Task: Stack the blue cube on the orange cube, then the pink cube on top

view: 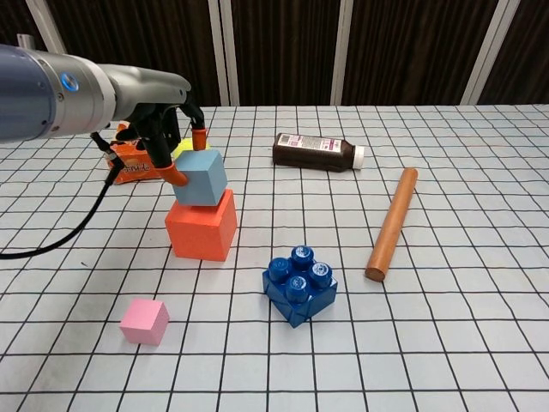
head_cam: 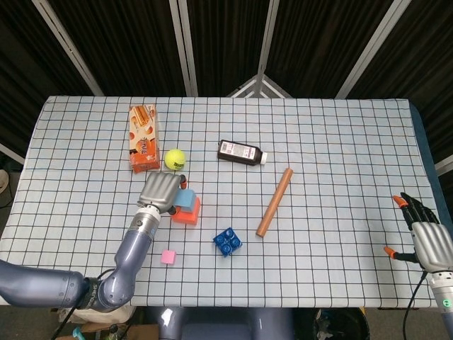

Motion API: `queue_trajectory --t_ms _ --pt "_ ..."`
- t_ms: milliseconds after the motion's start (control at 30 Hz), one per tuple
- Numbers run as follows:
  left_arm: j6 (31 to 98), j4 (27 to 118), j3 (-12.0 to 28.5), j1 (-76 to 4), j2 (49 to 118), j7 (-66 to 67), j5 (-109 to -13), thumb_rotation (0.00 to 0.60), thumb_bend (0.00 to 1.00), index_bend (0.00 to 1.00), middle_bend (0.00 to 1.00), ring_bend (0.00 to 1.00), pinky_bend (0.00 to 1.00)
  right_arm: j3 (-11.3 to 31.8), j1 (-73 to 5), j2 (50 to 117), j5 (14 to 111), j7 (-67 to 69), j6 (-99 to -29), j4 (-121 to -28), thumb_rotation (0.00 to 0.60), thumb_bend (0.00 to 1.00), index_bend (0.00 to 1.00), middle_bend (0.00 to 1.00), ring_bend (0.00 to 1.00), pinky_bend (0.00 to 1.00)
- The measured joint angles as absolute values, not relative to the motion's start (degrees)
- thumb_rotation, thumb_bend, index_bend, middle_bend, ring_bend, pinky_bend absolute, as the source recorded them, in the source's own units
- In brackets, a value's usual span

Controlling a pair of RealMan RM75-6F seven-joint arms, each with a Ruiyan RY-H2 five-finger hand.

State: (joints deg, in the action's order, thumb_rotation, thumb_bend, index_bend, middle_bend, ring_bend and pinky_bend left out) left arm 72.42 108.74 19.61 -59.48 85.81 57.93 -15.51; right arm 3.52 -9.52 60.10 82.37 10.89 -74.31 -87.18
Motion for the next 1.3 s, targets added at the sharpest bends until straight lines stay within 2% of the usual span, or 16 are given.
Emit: queue_trajectory --t_ms 567,1300 --pt "81.5 111.0 17.6 -62.4 87.7 61.5 -13.2 0.6 0.34 0.44 0.8 0.75 0.82 3.5 -9.5 60.0 83.0 13.4 -74.5 -86.0 0.6 0.13 0.0 0.02 0.06 0.13" --pt "82.1 110.4 17.1 -63.3 89.4 61.7 -13.3 0.6 0.34 0.44 0.8 0.75 0.82 3.4 -9.2 59.8 83.5 15.2 -75.1 -85.3 0.6 0.13 0.0 0.01 0.06 0.13"
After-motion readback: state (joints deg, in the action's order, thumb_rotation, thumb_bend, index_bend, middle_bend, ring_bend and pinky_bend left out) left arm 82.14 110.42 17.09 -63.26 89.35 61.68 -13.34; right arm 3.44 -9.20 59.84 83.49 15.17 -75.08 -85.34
